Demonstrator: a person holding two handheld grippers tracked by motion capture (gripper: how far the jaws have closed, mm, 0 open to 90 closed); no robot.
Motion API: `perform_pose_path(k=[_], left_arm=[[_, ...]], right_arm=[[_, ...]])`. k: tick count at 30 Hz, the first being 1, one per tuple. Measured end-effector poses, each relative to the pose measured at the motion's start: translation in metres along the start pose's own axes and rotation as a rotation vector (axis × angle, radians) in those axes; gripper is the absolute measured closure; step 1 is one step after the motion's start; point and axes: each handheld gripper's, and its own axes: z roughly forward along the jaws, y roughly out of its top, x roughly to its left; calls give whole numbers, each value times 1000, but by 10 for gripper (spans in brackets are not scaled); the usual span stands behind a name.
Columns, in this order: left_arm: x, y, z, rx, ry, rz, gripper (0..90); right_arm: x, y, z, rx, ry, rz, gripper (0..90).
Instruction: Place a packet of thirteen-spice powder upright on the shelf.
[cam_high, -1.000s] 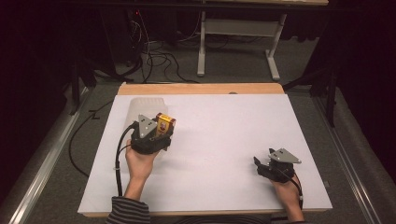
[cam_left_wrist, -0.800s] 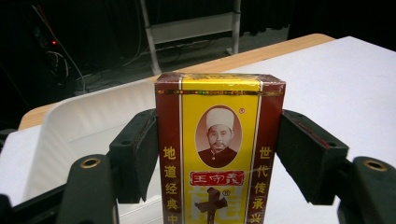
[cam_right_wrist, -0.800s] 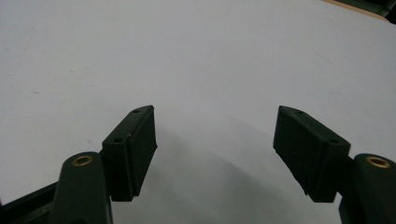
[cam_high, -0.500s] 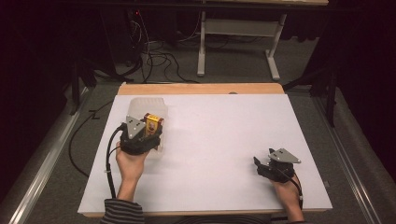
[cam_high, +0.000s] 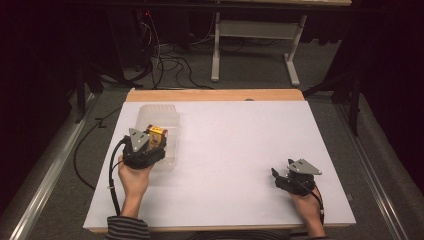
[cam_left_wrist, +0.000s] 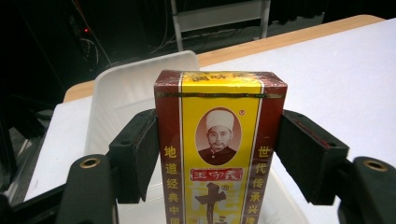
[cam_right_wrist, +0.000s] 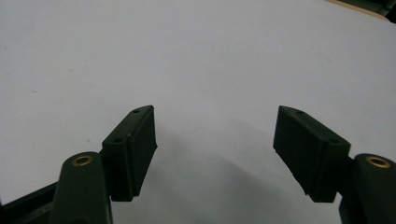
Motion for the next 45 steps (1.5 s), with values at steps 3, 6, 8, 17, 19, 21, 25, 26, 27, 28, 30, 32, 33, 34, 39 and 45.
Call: perform_pose_path(k=[3, 6, 8, 17, 19, 21, 25, 26, 27, 28, 30, 32, 33, 34, 39, 45], left_arm=[[2, -2, -1, 8, 5, 1, 324], [4, -6, -2, 8, 17, 3, 324], [6, -8, -3, 9, 23, -1, 324], [10, -19, -11, -16, 29, -19, 358], [11, -19, -12, -15, 29, -20, 358], [11, -21, -13, -9, 32, -17, 358], [12, -28, -13, 4, 36, -23, 357], [12, -29, -12, 5, 37, -25, 356], [12, -30, -12, 9, 36, -24, 356], [12, -31, -12, 11, 33, -26, 355], [12, -33, -13, 12, 32, -30, 355], [11, -33, -15, 14, 30, -28, 354], [10, -34, -16, 10, 30, -23, 354], [10, -34, -16, 10, 30, -23, 352], [8, -35, -19, 14, 39, -15, 342], [9, -38, -24, 16, 27, -28, 316]], right_arm=[[0, 0, 0, 2, -1, 2, 302], [0, 0, 0, 1, -1, 3, 302], [0, 0, 0, 0, -1, 0, 302], [0, 0, 0, 0, -1, 1, 301], [0, 0, 0, 1, 0, 2, 301], [0, 0, 0, 2, -1, 0, 301], [0, 0, 0, 2, -1, 0, 302], [0, 0, 0, 2, -1, 0, 301], [0, 0, 0, 2, -1, 0, 301], [0, 0, 0, 2, -1, 0, 301], [0, 0, 0, 2, -1, 0, 302], [0, 0, 0, 2, -1, 0, 301], [0, 0, 0, 2, -2, 0, 301], [0, 0, 0, 2, -2, 1, 301], [0, 0, 0, 3, -1, 3, 301], [0, 0, 0, 3, -1, 2, 301]])
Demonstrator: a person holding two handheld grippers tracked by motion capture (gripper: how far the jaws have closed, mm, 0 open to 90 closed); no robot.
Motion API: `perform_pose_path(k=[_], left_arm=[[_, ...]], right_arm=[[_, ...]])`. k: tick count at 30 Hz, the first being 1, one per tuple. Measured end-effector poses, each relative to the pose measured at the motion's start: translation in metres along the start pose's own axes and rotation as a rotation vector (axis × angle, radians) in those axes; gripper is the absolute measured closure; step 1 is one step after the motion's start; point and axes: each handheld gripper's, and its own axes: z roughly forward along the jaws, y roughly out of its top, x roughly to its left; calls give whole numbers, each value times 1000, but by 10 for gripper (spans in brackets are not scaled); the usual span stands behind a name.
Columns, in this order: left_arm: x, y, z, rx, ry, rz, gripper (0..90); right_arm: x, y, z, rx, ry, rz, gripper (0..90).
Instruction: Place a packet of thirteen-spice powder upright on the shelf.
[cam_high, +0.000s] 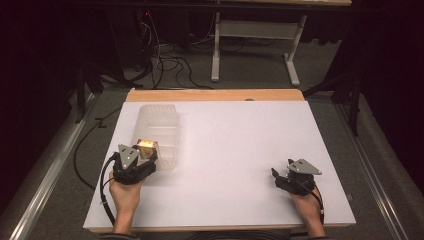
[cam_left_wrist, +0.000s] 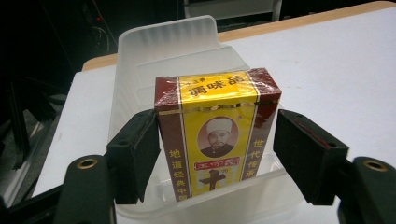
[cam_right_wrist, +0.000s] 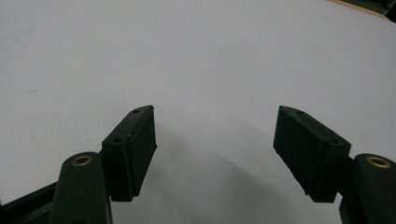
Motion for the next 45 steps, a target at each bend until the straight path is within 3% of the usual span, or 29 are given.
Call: perform_pose_path(k=[14, 22, 31, 45], left_arm=[[4, 5, -12, -32, -2, -3, 276], [0, 14, -16, -54, -10, 11, 270], [-11, 23, -17, -67, -55, 27, 273], [-34, 31, -9, -36, -136, 73, 279]], right_arm=[[0, 0, 0, -1, 2, 1, 301], [0, 0, 0, 0, 1, 6, 302], [0, 0, 0, -1, 2, 7, 302], [-1, 0, 0, -4, 5, 8, 303]])
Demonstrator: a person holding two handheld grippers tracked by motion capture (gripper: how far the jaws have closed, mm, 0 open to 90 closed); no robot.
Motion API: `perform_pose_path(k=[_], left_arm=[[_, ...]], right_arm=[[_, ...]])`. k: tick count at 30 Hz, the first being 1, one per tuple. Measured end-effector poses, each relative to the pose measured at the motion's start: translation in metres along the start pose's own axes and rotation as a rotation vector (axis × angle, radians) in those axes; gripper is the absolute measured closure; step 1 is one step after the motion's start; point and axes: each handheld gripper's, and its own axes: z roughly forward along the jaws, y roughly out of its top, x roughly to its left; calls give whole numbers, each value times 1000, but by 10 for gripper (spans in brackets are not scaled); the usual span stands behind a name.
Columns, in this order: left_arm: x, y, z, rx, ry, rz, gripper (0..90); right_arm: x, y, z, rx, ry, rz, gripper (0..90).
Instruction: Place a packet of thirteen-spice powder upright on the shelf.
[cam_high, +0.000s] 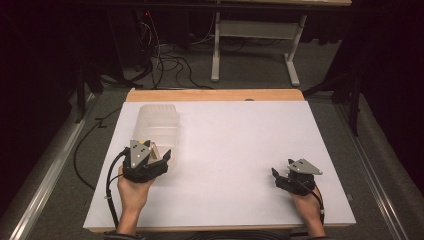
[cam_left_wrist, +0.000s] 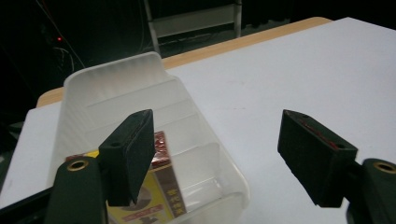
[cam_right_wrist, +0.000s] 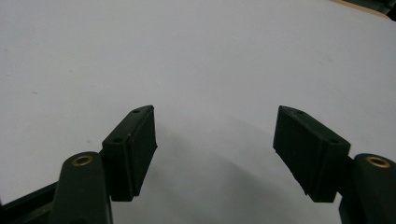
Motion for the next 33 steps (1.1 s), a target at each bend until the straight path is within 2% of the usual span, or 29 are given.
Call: perform_pose_path(k=[8, 21, 33], left_arm=[[-16, 1, 10, 20, -61, 28, 279], [-34, 4, 22, 28, -120, 46, 281], [-43, 4, 27, 32, -152, 44, 281]], right_arm=[[0, 0, 0, 0, 2, 1, 306], [-1, 0, -1, -9, 4, 7, 310], [-1, 0, -1, -9, 4, 4, 309]])
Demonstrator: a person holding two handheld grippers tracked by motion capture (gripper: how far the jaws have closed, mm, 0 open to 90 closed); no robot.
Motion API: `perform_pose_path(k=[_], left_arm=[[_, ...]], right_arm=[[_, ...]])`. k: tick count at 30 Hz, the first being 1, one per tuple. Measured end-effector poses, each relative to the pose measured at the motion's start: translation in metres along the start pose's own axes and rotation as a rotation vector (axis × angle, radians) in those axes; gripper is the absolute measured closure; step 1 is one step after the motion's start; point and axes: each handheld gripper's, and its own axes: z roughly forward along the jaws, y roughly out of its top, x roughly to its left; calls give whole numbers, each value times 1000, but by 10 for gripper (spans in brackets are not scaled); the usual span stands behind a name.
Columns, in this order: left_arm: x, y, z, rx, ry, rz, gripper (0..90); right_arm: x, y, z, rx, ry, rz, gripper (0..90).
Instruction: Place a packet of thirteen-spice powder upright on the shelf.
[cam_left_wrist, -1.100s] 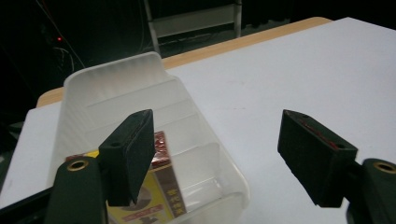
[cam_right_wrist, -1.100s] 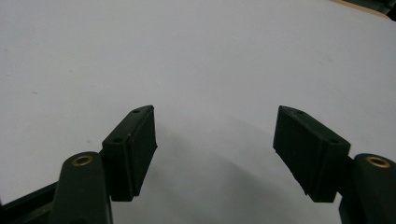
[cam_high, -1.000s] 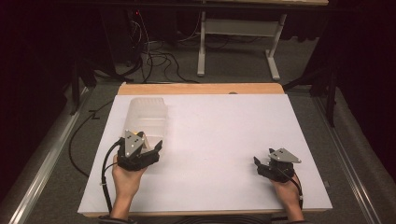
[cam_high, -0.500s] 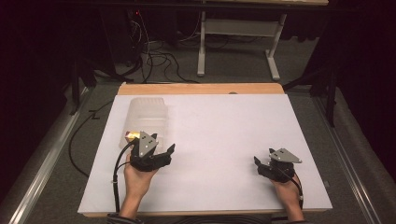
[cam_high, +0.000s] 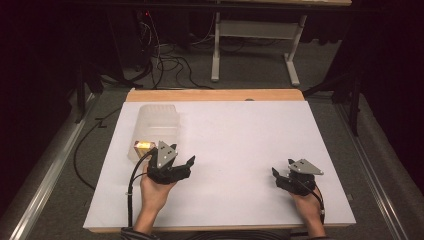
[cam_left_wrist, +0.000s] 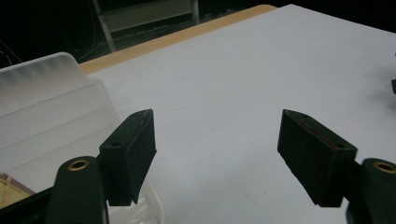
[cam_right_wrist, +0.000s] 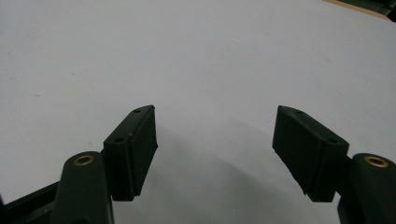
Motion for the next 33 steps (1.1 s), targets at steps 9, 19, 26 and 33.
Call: perform_pose_path(k=[9, 19, 26, 33], left_arm=[[-7, -1, 6, 13, -21, 13, 282], [-10, -3, 8, 15, -60, -3, 282], [-14, -4, 11, 20, -73, -2, 282], [-16, -5, 12, 23, -81, 0, 283]], right_arm=[[0, 0, 0, -1, 0, 2, 309], [0, 0, 0, -1, 0, 3, 308], [0, 0, 0, -1, 0, 3, 308], [0, 0, 0, -1, 0, 3, 308]])
